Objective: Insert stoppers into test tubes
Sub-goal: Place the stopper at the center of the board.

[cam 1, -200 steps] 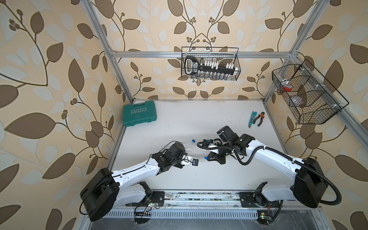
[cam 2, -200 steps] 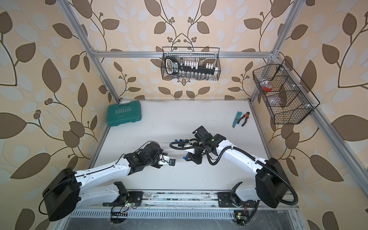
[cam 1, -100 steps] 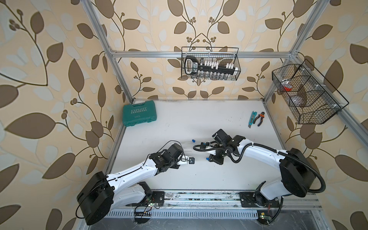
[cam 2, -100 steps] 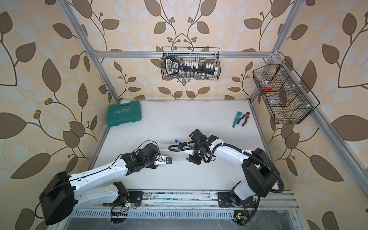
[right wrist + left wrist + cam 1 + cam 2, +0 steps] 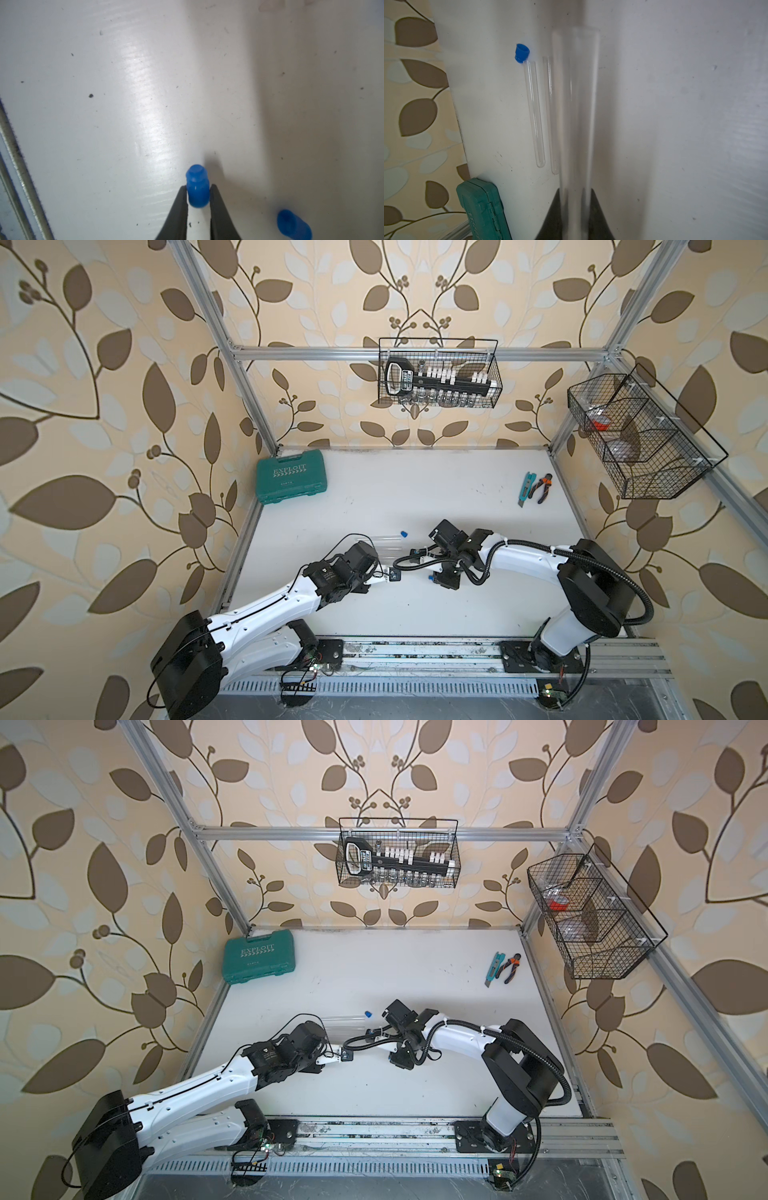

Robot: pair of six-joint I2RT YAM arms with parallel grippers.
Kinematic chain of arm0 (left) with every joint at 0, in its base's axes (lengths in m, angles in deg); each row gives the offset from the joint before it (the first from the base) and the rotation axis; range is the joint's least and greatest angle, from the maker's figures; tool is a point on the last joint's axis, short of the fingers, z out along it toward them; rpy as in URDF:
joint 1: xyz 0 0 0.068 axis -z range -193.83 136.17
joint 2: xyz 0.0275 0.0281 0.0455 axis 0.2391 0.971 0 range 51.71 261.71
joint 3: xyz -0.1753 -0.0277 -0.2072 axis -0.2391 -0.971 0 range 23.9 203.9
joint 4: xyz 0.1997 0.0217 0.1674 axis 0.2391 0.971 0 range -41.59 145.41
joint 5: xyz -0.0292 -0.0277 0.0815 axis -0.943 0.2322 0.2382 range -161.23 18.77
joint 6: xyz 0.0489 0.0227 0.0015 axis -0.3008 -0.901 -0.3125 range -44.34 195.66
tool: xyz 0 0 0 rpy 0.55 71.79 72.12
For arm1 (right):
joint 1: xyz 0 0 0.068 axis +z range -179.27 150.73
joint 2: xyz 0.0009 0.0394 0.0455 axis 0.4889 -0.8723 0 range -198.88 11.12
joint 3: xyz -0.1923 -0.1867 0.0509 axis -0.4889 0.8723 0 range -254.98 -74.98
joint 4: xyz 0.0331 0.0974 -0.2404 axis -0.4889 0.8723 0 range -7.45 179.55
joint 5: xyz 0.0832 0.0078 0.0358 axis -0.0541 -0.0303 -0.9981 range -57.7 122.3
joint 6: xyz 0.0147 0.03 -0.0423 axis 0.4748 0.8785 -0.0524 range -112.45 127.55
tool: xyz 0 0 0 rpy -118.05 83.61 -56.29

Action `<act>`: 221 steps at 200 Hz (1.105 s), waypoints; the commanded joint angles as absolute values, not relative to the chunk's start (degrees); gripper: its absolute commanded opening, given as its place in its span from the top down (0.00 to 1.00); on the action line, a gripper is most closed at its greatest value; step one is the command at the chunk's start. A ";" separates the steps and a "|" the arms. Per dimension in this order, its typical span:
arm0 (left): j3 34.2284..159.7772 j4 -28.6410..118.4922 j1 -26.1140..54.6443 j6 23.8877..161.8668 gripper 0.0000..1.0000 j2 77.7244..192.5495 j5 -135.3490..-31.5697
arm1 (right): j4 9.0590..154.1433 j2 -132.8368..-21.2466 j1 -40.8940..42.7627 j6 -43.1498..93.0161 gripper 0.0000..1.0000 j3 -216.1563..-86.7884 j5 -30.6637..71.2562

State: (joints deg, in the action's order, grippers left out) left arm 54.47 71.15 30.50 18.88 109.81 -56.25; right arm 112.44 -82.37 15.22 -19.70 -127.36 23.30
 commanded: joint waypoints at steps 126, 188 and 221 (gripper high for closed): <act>53.58 70.12 31.20 19.90 1.00 109.02 -55.76 | 108.75 -79.78 16.46 -17.73 0.61 -124.55 23.29; 53.43 70.18 31.13 20.37 1.00 107.78 -56.20 | 114.34 -72.61 14.08 -3.32 0.60 -127.68 22.51; 53.34 69.53 31.12 20.89 1.00 108.08 -56.88 | 116.25 -71.76 14.11 11.07 0.64 -128.46 24.26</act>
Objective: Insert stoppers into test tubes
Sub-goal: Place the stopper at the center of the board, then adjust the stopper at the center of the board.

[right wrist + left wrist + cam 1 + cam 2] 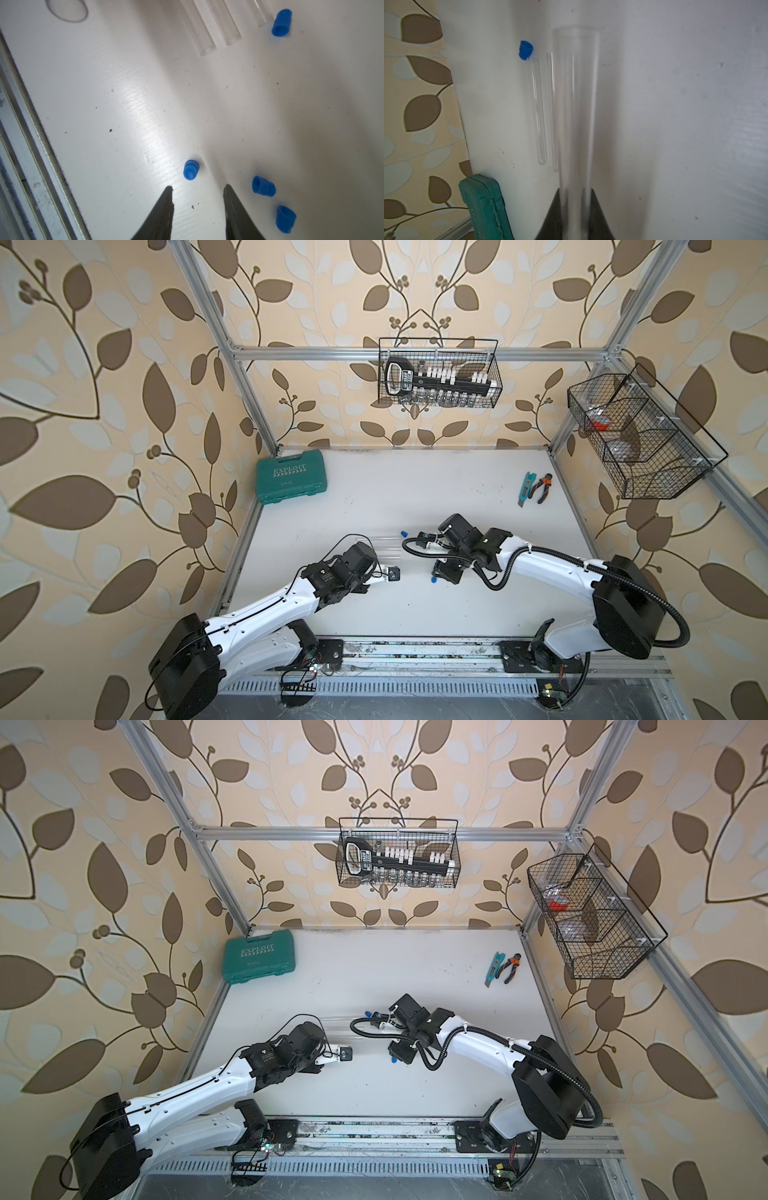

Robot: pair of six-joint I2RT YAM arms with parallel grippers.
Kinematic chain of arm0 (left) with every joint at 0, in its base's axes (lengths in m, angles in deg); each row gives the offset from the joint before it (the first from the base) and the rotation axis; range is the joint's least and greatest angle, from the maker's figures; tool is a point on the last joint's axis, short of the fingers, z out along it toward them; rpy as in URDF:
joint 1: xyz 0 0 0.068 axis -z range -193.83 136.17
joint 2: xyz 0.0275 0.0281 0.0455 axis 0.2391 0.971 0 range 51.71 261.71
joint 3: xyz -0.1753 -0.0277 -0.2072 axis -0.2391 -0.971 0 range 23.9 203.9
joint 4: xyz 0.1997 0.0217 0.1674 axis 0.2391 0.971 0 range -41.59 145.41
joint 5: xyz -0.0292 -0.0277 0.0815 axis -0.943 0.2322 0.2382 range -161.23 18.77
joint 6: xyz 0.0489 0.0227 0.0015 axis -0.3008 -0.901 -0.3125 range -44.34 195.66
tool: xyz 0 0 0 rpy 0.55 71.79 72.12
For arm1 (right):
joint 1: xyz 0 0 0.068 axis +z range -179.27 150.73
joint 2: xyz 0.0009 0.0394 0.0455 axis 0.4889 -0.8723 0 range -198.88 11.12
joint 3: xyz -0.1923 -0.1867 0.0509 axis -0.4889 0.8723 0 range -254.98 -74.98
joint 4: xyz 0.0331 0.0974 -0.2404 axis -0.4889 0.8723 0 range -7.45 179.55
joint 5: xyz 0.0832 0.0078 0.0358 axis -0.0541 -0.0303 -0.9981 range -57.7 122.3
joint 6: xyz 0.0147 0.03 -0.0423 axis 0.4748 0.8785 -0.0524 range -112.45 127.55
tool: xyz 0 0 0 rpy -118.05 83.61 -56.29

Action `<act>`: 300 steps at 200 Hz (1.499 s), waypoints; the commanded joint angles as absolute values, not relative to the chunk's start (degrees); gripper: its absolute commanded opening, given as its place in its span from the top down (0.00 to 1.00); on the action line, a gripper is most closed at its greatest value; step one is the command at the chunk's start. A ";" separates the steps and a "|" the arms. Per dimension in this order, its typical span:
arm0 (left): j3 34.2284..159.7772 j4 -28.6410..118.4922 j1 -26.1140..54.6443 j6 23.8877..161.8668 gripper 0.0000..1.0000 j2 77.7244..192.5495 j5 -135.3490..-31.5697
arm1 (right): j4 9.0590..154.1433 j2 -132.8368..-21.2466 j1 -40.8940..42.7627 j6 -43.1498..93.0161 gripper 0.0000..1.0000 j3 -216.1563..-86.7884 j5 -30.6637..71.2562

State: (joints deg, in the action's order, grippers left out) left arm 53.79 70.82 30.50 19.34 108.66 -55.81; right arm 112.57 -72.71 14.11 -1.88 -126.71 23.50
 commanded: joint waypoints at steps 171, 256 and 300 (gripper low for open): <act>54.14 67.39 31.10 21.93 1.00 111.65 -58.49 | 122.29 -85.54 16.76 35.97 0.63 -134.14 27.70; 54.23 67.59 31.08 21.86 1.00 111.56 -58.43 | 121.76 -90.54 17.88 36.45 0.72 -135.82 29.34; 54.22 67.53 31.08 21.78 1.00 111.46 -58.38 | 123.06 -91.62 18.10 36.47 0.82 -136.78 31.96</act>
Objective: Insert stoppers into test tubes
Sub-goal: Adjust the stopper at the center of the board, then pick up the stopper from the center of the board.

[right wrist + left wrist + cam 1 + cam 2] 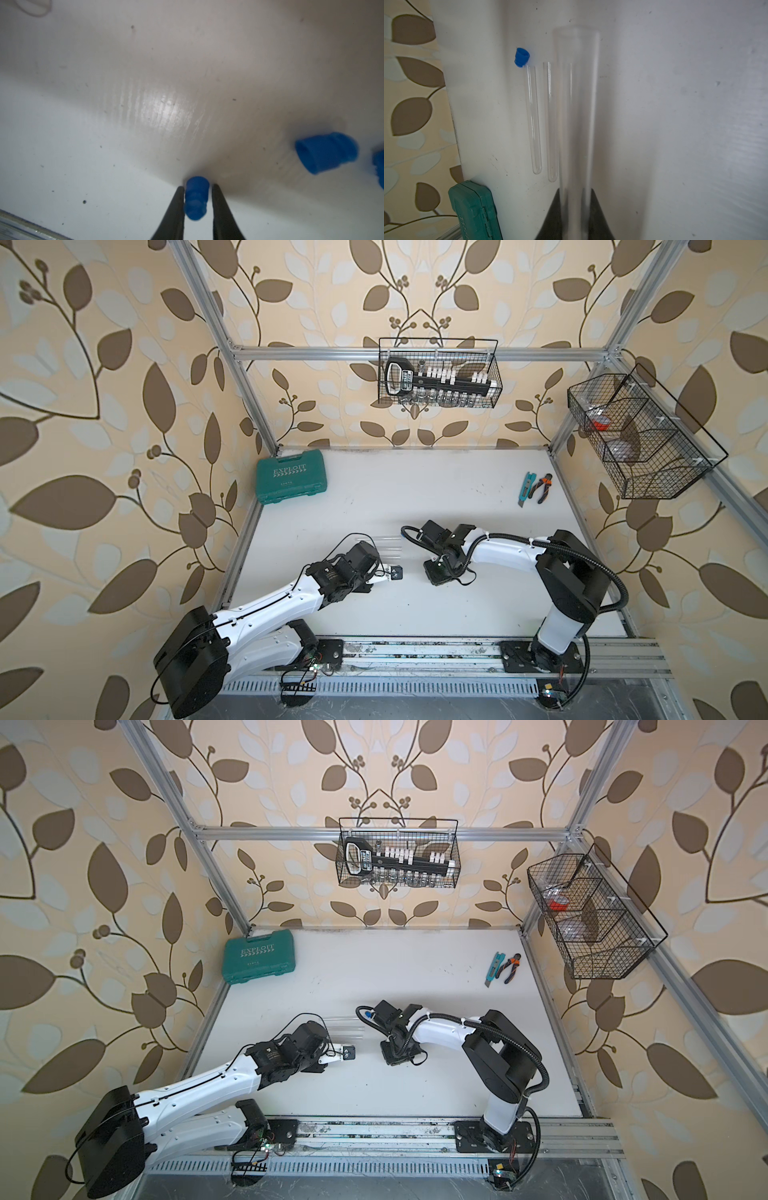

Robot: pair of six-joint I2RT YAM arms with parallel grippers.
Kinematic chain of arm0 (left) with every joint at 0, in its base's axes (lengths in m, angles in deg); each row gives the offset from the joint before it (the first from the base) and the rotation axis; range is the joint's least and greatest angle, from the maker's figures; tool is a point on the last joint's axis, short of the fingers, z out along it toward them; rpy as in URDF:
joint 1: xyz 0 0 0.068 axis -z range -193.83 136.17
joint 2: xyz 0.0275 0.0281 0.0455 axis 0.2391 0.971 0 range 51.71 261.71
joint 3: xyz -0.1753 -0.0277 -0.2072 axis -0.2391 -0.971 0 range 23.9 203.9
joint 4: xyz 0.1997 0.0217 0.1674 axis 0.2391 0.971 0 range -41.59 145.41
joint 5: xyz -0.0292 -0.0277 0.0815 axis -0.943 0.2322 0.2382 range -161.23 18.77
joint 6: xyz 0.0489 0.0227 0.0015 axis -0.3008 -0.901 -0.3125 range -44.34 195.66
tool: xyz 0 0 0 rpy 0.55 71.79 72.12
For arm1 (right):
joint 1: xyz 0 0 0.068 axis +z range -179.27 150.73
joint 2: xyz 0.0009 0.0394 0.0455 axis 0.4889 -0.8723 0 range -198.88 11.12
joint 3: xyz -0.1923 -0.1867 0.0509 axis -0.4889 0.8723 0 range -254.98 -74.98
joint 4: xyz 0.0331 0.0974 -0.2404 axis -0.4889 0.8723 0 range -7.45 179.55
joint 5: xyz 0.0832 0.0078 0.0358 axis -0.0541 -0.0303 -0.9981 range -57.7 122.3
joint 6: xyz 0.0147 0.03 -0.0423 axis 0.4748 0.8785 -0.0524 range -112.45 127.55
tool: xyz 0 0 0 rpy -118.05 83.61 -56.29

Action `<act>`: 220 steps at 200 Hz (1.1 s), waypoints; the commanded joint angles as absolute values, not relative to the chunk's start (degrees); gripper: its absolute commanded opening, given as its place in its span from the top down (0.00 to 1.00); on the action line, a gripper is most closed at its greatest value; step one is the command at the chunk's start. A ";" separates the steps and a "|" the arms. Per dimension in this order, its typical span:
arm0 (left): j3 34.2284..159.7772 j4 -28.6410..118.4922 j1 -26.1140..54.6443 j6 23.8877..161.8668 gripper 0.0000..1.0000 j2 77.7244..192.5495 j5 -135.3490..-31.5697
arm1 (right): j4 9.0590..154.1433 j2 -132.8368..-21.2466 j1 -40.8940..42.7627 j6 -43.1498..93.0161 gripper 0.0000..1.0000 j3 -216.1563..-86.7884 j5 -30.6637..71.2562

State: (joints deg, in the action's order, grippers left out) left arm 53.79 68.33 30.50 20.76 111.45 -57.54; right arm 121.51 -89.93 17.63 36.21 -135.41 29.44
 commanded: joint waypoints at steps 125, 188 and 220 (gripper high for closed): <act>54.92 69.53 31.08 20.73 1.00 110.74 -55.67 | 144.07 -96.93 19.55 32.07 0.88 -143.12 52.41; 54.66 68.54 31.08 20.58 1.00 110.85 -55.70 | 143.26 -101.11 23.42 33.19 0.70 -146.60 51.30; 54.67 68.41 31.08 20.68 1.00 111.21 -55.76 | 141.58 -100.10 23.89 33.67 0.70 -147.13 47.99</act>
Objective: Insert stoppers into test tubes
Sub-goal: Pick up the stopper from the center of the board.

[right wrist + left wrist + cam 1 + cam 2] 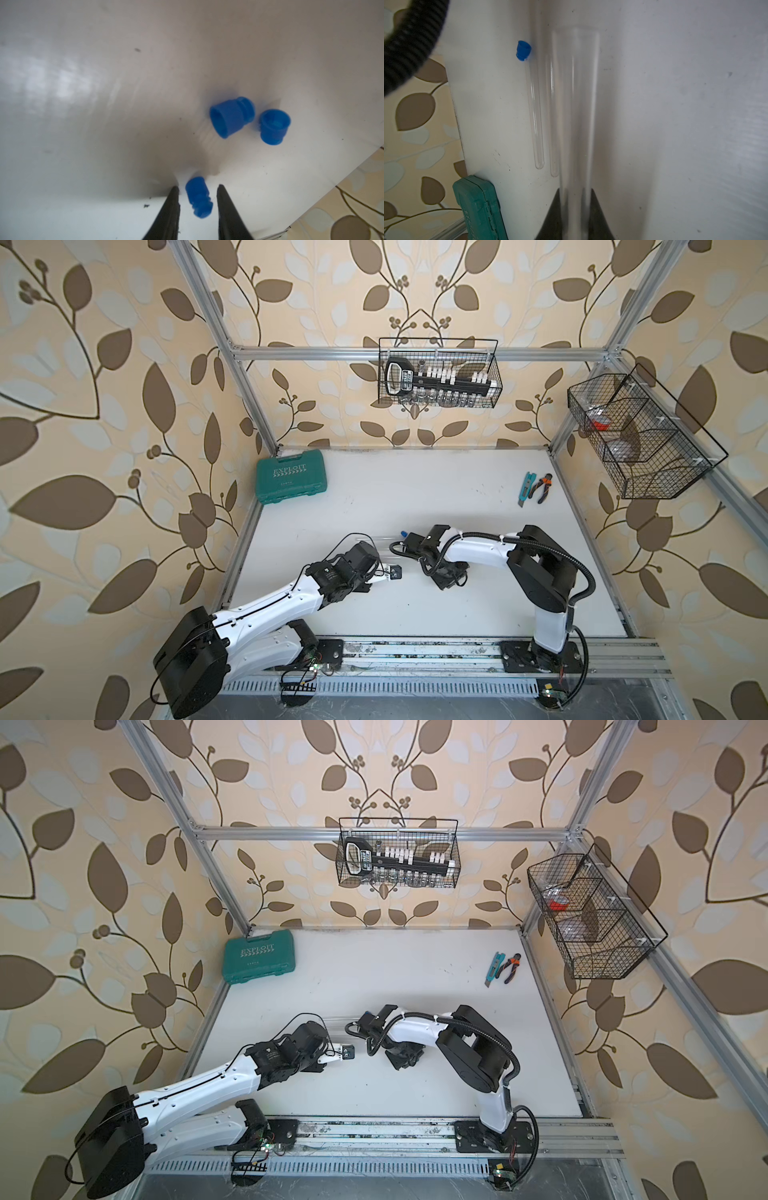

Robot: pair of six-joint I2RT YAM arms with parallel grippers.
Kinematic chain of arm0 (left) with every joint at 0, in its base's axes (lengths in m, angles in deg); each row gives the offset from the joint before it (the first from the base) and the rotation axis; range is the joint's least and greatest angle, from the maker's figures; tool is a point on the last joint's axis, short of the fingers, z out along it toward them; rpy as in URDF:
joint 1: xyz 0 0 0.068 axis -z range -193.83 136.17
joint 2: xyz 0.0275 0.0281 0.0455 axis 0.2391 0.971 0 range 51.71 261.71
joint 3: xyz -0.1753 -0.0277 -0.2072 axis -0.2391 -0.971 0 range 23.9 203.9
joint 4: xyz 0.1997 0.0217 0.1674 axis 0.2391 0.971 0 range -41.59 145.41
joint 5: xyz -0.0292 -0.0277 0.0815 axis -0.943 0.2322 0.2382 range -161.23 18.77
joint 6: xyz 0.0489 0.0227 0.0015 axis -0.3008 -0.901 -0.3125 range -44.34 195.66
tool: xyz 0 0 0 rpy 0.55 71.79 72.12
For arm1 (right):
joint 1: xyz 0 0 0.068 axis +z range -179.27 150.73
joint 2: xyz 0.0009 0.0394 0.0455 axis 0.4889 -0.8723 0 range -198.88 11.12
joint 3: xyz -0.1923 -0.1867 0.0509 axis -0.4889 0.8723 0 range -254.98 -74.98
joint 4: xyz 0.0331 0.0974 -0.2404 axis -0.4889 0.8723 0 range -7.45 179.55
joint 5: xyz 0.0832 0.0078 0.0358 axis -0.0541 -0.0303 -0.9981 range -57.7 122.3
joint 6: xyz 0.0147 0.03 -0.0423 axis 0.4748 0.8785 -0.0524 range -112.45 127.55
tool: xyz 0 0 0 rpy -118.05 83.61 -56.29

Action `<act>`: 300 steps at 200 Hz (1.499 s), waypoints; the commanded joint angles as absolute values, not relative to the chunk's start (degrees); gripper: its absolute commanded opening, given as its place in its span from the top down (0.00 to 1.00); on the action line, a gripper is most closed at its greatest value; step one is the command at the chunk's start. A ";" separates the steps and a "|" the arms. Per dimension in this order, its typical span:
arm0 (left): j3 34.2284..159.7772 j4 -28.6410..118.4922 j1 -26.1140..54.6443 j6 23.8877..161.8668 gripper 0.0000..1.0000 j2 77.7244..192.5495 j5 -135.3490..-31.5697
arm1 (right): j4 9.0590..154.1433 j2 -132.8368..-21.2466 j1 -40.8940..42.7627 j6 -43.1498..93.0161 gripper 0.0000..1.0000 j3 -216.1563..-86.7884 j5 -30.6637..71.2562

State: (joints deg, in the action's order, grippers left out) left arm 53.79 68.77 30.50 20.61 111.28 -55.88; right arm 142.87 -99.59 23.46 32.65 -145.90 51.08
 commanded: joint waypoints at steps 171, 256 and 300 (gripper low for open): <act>55.31 68.35 31.08 21.40 1.00 112.93 -57.33 | 125.40 -69.83 4.34 24.53 0.64 -131.53 33.35; 55.59 67.19 31.08 21.60 1.00 114.10 -58.60 | 121.66 -76.88 2.38 -9.38 0.59 -132.17 36.77; 55.37 67.24 31.08 21.71 1.00 113.52 -58.40 | 119.43 -82.96 2.38 -7.67 0.59 -133.15 33.94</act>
